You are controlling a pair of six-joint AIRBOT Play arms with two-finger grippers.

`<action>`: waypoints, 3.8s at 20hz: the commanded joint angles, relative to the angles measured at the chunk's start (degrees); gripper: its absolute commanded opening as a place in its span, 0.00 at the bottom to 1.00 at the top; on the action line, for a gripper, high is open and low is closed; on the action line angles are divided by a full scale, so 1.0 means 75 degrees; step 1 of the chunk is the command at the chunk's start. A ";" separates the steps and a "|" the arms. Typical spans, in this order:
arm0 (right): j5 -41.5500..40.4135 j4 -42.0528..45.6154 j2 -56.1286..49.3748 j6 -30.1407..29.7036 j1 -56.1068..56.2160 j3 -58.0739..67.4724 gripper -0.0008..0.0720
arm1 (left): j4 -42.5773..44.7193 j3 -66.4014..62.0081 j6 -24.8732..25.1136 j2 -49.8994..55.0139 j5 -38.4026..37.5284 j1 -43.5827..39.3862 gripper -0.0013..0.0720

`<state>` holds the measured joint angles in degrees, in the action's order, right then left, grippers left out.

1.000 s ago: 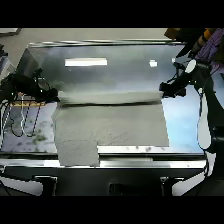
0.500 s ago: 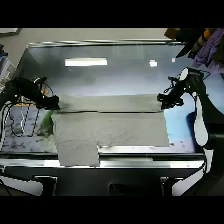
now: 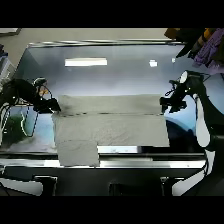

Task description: Fold the clothes and pants, and hang the long-sleeved shirts on hangers.

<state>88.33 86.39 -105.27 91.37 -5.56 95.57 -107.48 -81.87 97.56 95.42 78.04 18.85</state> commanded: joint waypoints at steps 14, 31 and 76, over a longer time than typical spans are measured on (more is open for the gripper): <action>-0.1419 -0.2232 0.3386 -0.1029 -0.2311 -0.4692 0.59 | -0.1851 0.7781 0.0510 -0.6120 0.0286 0.2576 0.76; -0.1271 -0.2856 0.3386 -0.1195 -0.2311 -0.4692 0.58 | -0.1886 0.8174 -0.0026 -0.5269 -0.0271 0.2122 0.76; -0.1387 -0.2378 0.4217 -0.1810 -0.2938 -0.6904 0.58 | -0.2127 0.8253 -0.0119 -0.4832 -0.0836 0.1530 0.04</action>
<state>77.78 69.41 -74.43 77.56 -27.59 43.72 -123.46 -19.92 96.64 59.16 71.81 30.35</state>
